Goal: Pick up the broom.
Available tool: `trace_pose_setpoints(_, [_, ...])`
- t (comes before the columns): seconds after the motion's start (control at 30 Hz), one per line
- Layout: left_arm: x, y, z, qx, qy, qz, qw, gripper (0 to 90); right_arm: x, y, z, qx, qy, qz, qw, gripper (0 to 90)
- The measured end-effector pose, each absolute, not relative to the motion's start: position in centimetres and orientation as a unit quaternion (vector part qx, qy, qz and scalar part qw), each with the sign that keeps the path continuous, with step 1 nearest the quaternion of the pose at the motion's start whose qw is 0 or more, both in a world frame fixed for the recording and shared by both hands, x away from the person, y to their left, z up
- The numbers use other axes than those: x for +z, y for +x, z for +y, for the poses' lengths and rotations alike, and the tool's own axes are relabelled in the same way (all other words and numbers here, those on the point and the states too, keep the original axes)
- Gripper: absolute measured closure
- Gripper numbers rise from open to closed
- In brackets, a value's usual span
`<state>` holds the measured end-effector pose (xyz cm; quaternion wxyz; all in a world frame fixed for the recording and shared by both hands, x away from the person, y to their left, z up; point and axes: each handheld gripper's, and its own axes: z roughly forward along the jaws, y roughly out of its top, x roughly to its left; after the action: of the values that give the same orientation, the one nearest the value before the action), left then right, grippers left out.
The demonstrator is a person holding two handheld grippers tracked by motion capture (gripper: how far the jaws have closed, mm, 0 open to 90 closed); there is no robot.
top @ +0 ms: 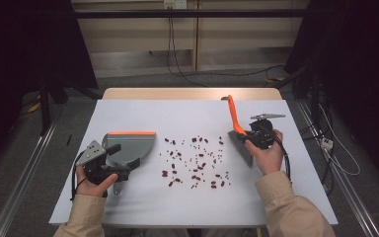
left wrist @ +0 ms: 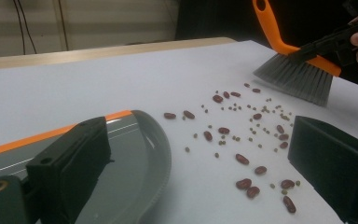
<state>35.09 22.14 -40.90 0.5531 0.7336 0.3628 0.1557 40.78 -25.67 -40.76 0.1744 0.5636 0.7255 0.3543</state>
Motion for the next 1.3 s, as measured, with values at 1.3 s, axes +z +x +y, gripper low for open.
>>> trace_pose_setpoints(1.3, [-41.6, 34.4, 21.7, 0.151, 0.746, 0.351, 0.546, 5.0, -40.6, 39.2, -25.4, 0.311, 0.547, 0.753, 0.194, 64.2])
